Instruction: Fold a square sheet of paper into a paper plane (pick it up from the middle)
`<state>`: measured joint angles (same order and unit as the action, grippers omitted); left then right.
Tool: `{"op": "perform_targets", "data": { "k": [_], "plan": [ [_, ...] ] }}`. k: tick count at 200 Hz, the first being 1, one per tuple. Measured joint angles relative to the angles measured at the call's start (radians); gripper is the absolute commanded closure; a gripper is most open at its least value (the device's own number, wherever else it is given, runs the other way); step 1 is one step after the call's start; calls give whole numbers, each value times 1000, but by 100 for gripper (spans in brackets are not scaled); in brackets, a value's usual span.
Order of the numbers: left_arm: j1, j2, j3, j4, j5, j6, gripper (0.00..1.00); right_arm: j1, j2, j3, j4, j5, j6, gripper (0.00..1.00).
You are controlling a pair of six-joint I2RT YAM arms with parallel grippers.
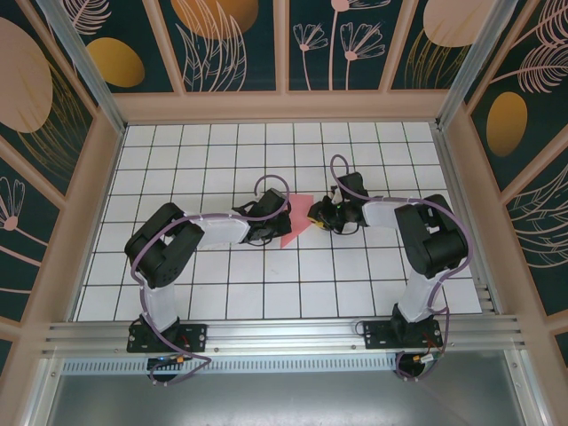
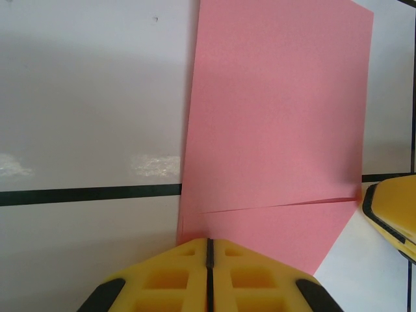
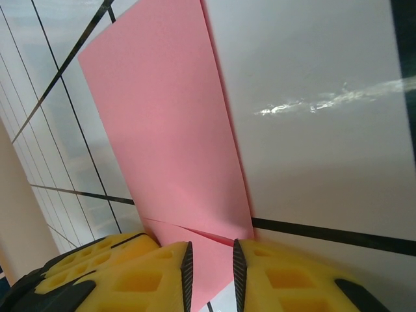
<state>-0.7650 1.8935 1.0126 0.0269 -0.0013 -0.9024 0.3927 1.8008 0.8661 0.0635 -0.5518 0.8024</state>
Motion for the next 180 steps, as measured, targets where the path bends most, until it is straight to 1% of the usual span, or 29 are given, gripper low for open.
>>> {"op": "perform_targets", "data": {
  "k": [36,67,117,180],
  "plan": [
    [0,0,-1,2,0,-2,88,2,0,5,-31,39,0,71],
    [0,-11,-33,47,4,-15,88,4,0,22,-63,65,-1,70],
    [0,-44,-68,68,45,-23,86,11,13,38,-71,60,-4,71],
    [0,-49,-68,77,61,-27,87,28,22,63,-69,32,-11,71]
  ]
}}
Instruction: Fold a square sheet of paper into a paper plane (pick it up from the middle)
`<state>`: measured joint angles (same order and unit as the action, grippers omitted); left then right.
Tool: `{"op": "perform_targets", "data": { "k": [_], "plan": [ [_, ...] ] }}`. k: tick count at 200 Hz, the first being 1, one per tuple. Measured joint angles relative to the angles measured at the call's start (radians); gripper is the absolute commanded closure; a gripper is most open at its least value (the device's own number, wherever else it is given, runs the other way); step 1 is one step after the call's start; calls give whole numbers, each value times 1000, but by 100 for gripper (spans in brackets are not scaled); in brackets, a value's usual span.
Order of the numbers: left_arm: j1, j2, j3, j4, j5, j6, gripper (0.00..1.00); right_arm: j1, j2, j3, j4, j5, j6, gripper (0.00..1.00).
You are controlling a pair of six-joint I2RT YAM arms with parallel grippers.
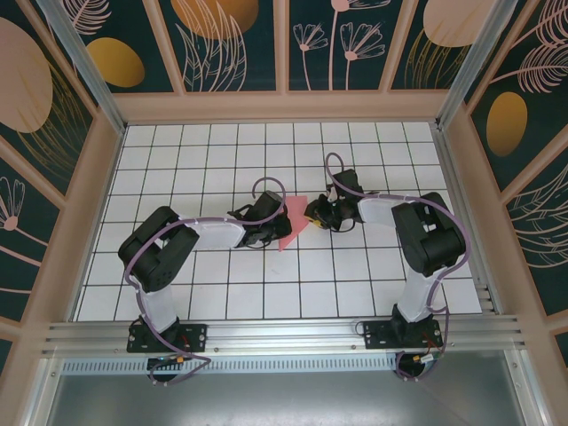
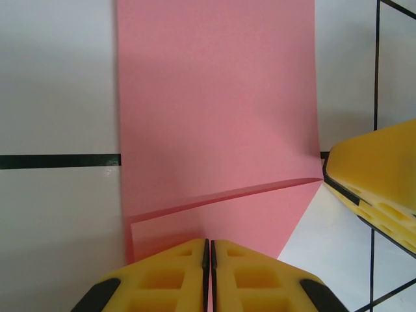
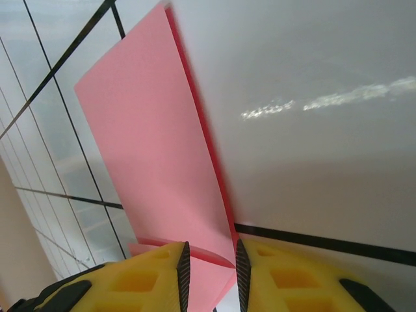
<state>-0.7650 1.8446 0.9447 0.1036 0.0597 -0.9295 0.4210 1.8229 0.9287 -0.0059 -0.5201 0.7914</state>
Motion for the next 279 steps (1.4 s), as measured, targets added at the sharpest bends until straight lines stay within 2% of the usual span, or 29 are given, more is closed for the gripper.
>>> {"op": "perform_targets", "data": {
  "k": [125,149,166,182,210,223,239,255,279],
  "plan": [
    [0,-3,-6,-3,-14,1,84,15,2,-22,81,-111,23,75],
    [0,-24,-15,-10,-24,1,81,24,22,-22,100,-122,31,88],
    [0,-51,-27,-14,-36,7,77,24,35,-22,108,-121,31,97],
    [0,-84,-40,-19,-48,16,72,24,35,-22,108,-107,36,100],
    [0,-164,-66,-29,-70,40,58,24,21,-22,108,-77,50,100],
    [0,-199,-78,-24,-78,74,48,29,-6,-23,92,-37,63,100],
    [0,-263,-111,-23,-91,110,46,40,-76,-31,60,18,90,100],
    [0,-322,-142,0,-96,156,38,62,-149,-31,45,73,130,100],
    [0,-380,-190,69,-93,255,36,108,-215,-32,28,153,209,100]
  ]
}}
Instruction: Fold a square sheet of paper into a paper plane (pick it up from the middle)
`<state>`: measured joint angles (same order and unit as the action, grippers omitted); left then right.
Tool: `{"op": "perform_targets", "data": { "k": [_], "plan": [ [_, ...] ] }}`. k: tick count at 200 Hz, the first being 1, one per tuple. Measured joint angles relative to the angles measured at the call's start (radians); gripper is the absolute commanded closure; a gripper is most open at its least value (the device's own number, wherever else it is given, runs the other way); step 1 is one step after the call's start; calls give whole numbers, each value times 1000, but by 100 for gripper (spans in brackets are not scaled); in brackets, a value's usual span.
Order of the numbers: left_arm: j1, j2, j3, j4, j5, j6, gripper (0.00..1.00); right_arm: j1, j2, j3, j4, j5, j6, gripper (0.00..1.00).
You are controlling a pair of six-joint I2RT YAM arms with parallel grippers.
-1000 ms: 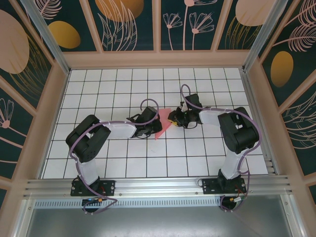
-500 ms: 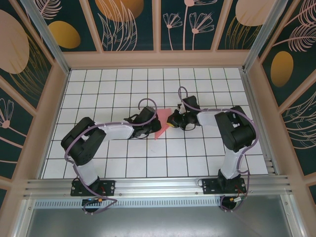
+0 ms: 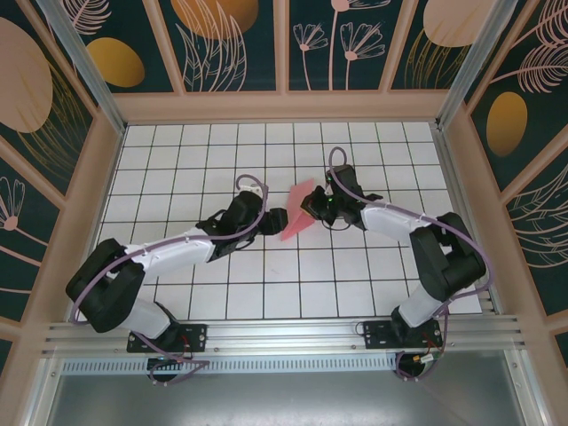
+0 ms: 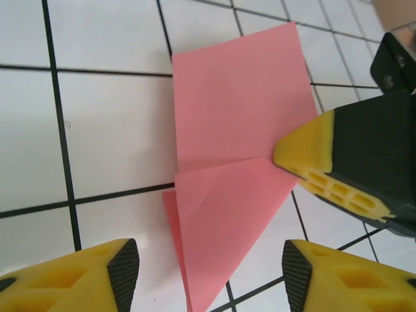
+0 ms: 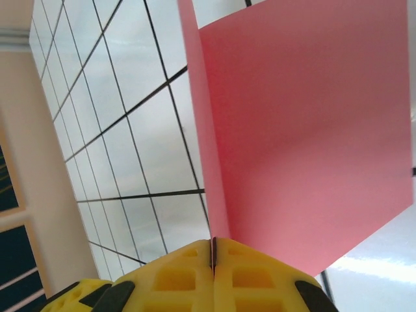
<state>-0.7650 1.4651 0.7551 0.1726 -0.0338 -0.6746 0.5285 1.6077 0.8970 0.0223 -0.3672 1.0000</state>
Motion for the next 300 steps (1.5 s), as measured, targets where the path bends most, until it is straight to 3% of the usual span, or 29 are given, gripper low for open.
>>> {"op": "perform_targets", "data": {
  "k": [54,131,245,300],
  "plan": [
    [0,21,-52,145,55,217,36,43,-1,-11,-28,83,146,100],
    [-2,134,-171,409,98,414,42,43,12,-12,-36,101,275,100],
    [-17,296,-93,445,167,522,47,43,58,-11,-85,85,320,100],
    [-17,339,-69,444,168,555,57,43,64,-5,-98,71,323,100]
  ]
}}
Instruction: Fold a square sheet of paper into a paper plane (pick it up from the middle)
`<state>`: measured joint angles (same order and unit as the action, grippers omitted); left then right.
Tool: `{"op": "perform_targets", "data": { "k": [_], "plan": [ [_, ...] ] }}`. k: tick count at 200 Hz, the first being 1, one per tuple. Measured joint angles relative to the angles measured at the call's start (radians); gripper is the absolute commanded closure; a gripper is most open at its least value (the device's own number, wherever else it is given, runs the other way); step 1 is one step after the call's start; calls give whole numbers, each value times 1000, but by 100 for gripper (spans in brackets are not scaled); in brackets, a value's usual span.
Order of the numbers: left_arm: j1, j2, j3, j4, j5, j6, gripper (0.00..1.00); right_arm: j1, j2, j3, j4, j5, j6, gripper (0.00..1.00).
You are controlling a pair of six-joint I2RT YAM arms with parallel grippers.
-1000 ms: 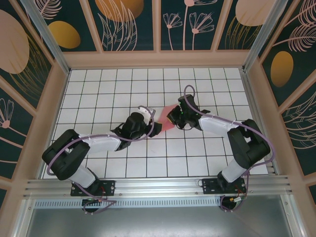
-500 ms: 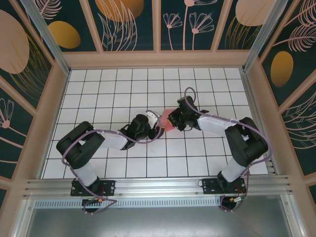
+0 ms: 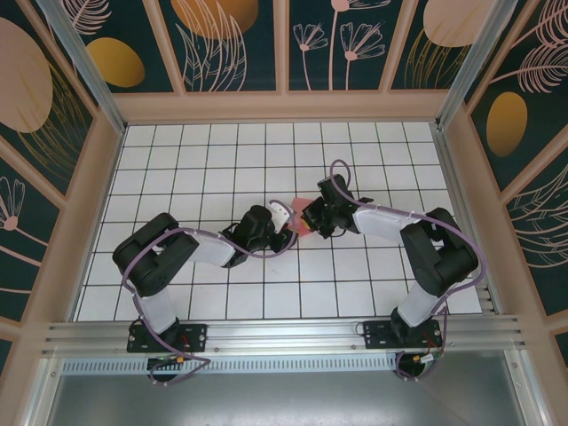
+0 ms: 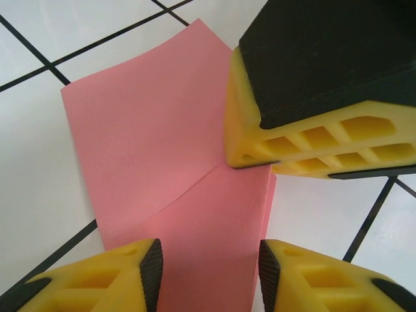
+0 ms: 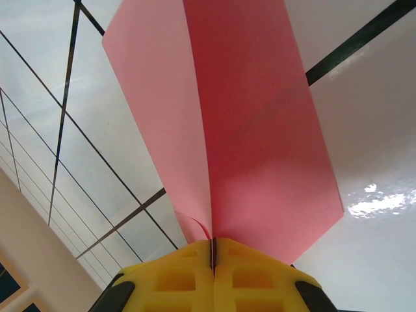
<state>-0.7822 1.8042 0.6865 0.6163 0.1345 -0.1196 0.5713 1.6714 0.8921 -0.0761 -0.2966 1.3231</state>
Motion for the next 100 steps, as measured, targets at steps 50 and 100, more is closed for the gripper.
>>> {"op": "perform_targets", "data": {
  "k": [50,100],
  "plan": [
    [0,9,17,-13,0,29,72,-1,1,13,-9,-11,0,100],
    [-5,9,21,-18,-5,33,87,-14,2,25,-42,-16,-32,43]
  ]
}}
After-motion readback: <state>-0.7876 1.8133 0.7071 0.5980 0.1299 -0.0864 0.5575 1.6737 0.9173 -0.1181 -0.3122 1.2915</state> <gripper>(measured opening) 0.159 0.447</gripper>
